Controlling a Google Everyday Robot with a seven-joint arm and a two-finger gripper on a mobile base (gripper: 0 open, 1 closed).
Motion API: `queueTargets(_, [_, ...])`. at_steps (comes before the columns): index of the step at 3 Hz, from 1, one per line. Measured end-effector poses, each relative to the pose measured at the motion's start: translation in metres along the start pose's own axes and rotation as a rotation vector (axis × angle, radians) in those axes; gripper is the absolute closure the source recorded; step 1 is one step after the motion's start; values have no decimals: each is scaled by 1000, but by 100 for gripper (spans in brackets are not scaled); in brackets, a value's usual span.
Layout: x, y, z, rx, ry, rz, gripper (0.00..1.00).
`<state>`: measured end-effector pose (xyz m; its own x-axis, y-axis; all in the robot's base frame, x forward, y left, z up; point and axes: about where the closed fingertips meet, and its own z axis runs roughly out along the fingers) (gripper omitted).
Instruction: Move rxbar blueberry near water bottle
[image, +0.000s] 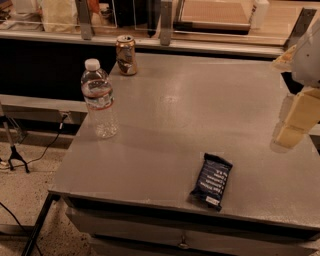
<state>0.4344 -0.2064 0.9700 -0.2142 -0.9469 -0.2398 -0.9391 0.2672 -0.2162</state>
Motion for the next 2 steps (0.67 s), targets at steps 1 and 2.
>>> queueTargets(1, [-9, 20, 16, -46, -58, 30, 0])
queueTargets(2, [-18, 37, 29, -50, -127, 35, 0])
